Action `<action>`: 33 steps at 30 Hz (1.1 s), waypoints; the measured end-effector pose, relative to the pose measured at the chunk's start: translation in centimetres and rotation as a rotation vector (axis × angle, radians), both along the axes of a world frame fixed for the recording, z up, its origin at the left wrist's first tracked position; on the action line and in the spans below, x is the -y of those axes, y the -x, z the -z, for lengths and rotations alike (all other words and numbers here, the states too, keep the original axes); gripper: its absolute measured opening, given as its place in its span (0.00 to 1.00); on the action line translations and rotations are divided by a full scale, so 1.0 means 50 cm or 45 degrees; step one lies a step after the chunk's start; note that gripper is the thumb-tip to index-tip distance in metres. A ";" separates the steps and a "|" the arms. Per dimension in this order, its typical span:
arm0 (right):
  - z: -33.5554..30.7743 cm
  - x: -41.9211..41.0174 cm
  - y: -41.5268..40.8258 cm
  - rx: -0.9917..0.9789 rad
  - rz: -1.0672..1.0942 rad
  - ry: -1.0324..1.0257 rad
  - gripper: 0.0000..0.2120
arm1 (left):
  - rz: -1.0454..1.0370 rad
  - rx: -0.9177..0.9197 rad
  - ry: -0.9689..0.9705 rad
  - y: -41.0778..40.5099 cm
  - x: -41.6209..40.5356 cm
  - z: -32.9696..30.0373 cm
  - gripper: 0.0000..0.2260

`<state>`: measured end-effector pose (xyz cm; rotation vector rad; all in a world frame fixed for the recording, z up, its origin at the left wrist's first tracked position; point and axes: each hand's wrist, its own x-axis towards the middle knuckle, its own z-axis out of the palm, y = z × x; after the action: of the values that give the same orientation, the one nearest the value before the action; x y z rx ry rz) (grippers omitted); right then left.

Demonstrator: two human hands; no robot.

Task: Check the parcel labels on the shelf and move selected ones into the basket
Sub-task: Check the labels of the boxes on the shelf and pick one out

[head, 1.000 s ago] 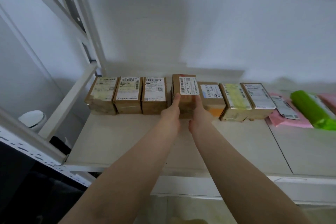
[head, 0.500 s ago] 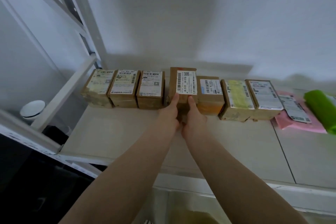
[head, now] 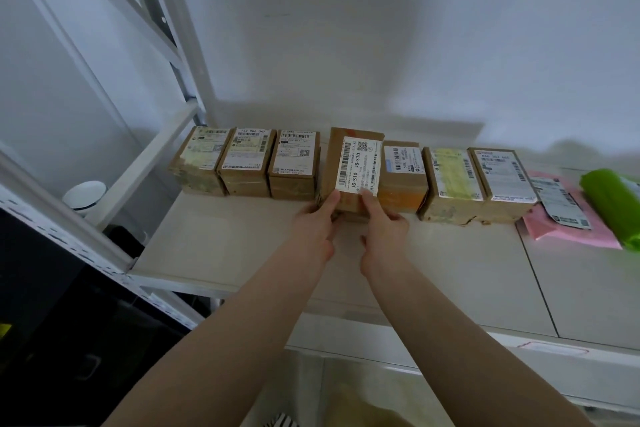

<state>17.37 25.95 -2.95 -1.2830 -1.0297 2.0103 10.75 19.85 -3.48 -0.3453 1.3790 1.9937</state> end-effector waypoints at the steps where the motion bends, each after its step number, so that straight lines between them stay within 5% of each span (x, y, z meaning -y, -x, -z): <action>1: -0.004 -0.002 -0.014 0.010 0.010 -0.095 0.27 | 0.018 -0.001 0.000 -0.007 0.020 -0.009 0.15; 5: -0.043 -0.042 -0.052 0.002 0.051 -0.459 0.22 | 0.119 -0.039 0.039 -0.010 0.108 -0.052 0.14; 9: -0.099 -0.081 -0.056 0.005 -0.312 -0.663 0.25 | 0.281 -0.247 0.187 0.003 0.183 -0.116 0.11; 14: -0.134 -0.099 -0.069 -0.019 -0.877 -0.590 0.38 | 0.546 -0.562 0.391 0.018 0.240 -0.207 0.09; 17: -0.136 -0.097 -0.089 -0.115 -1.067 -0.538 0.33 | 0.569 -0.680 0.518 0.019 0.259 -0.247 0.13; 24: -0.115 -0.071 -0.140 -0.268 -1.003 -0.367 0.38 | 0.603 -0.811 0.598 -0.001 0.284 -0.257 0.38; 33: -0.115 -0.053 -0.230 -0.270 -0.867 -0.421 0.40 | 0.718 -0.870 0.479 -0.055 0.260 -0.256 0.29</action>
<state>28.86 28.61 2.81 -0.5633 -1.7643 2.2407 13.52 6.84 9.33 0.5709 1.9957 1.4113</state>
